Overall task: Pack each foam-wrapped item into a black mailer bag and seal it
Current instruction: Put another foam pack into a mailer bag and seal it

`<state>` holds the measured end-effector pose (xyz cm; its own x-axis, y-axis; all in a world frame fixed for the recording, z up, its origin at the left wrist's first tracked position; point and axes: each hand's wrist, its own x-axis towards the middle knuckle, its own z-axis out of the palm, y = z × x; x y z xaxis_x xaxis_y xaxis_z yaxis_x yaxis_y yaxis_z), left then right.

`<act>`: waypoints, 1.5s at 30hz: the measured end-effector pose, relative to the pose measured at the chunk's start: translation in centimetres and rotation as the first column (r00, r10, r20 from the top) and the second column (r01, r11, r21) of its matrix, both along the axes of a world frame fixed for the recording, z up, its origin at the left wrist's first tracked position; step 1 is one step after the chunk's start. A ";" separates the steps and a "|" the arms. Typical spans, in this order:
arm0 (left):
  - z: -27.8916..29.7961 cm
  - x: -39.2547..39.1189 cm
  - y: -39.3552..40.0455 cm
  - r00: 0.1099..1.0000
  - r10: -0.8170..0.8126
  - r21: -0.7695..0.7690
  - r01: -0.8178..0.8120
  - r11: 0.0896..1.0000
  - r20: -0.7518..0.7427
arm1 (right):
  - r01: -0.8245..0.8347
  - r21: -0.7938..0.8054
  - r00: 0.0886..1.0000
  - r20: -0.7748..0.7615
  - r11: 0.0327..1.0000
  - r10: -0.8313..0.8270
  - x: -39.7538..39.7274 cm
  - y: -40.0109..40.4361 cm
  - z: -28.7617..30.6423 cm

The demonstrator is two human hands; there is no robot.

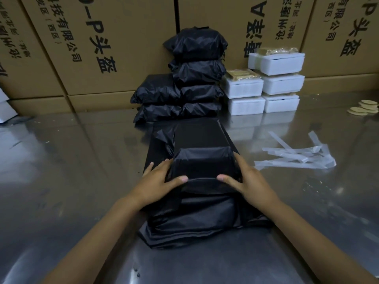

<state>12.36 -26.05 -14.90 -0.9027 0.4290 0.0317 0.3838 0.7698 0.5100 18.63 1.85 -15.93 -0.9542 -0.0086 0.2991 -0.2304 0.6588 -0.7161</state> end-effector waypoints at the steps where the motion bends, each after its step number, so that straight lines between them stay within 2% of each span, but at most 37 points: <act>1: 0.2 0.5 -0.9 0.998 0.028 0.101 -0.032 0.994 0.049 | -0.015 -0.051 1.000 -0.017 0.999 0.014 0.7 0.4 0.0; 3: 0.5 1.7 -3.3 0.994 0.021 0.322 -0.056 0.945 0.111 | -0.038 -0.078 0.997 -0.072 0.996 0.032 2.2 1.9 -0.3; 5: 0.7 3.1 -5.7 0.990 -0.105 0.374 0.063 0.925 0.092 | -0.075 0.111 0.988 -0.124 0.991 0.089 4.0 3.8 -0.6; 7: 0.8 4.2 -7.8 0.970 -0.232 0.249 0.207 0.946 0.078 | -0.074 0.411 0.978 -0.150 0.909 0.148 5.4 5.0 -0.6; 9: 0.7 4.7 -8.6 0.961 -0.277 0.079 0.276 0.958 0.002 | -0.032 0.607 0.959 -0.206 0.794 0.196 6.1 5.3 -0.4; 11: 0.7 4.7 -8.1 0.950 -0.296 -0.006 0.297 0.955 -0.101 | -0.046 0.659 0.952 -0.199 0.750 0.234 6.4 4.8 0.1; 12: 0.9 4.7 -7.5 0.941 -0.301 -0.024 0.301 0.953 -0.151 | -0.071 0.643 0.957 -0.172 0.762 0.234 6.4 4.5 0.2; 14: 1.0 4.4 -6.3 0.929 -0.294 0.007 0.303 0.953 -0.227 | -0.114 0.553 0.976 -0.094 0.825 0.198 6.5 4.0 0.4; 15: 0.9 4.2 -5.6 0.933 -0.257 0.082 0.285 0.955 -0.252 | -0.124 0.512 0.979 -0.078 0.850 0.190 6.5 3.7 0.5; 17: 0.9 4.1 -3.9 0.962 -0.024 0.327 0.115 0.938 -0.272 | -0.116 0.436 0.973 -0.130 0.893 0.190 6.3 2.8 0.6; 18: 1.2 3.9 -3.1 0.966 0.103 0.420 0.005 0.908 -0.236 | -0.114 0.369 0.964 -0.183 0.923 0.192 6.2 2.2 0.7; 20: 1.7 3.3 -1.7 0.961 0.220 0.505 -0.109 0.856 -0.165 | -0.102 0.084 0.966 -0.231 0.991 0.119 6.1 0.9 1.5; 22: 2.8 2.9 -0.7 0.959 0.229 0.540 -0.104 0.835 -0.168 | -0.065 -0.255 0.982 -0.189 0.965 0.016 5.9 0.0 3.0; 25: 4.1 3.5 -0.1 0.974 0.194 0.589 -0.088 0.803 -0.119 | -0.045 -0.452 0.988 -0.149 0.891 -0.026 5.7 -0.2 4.6; 29: 4.1 5.2 -0.3 0.985 0.154 0.672 -0.062 0.738 -0.078 | -0.033 -0.591 0.992 -0.116 0.806 -0.044 6.4 -0.2 5.0; 31: 4.7 5.7 -0.2 0.988 0.139 0.740 -0.046 0.671 -0.064 | -0.034 -0.638 0.996 -0.089 0.770 -0.031 6.9 -0.3 5.3; 35: 6.5 6.1 0.0 0.997 0.052 0.873 -0.074 0.483 0.056 | -0.045 -0.668 0.995 -0.094 0.743 -0.024 7.0 -0.6 6.8; 37: 7.1 6.0 0.3 0.993 0.032 0.907 -0.119 0.405 0.116 | -0.019 -0.728 0.994 -0.085 0.685 -0.063 6.5 -0.9 7.7; 42: 8.0 4.8 0.5 0.968 -0.010 0.941 -0.241 0.237 0.250 | 0.121 -0.860 0.992 0.091 0.495 -0.084 5.2 -1.0 8.7; 45: 8.0 4.4 0.3 0.965 0.016 0.948 -0.259 0.182 0.261 | 0.114 -0.845 0.990 0.053 0.522 -0.131 5.1 -1.0 8.9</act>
<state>16.75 -25.71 -6.87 -0.9836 0.0328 0.1771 0.1541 -0.3551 0.9220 23.74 0.86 -7.06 -0.9208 0.3725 0.1157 -0.2122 -0.2296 -0.9499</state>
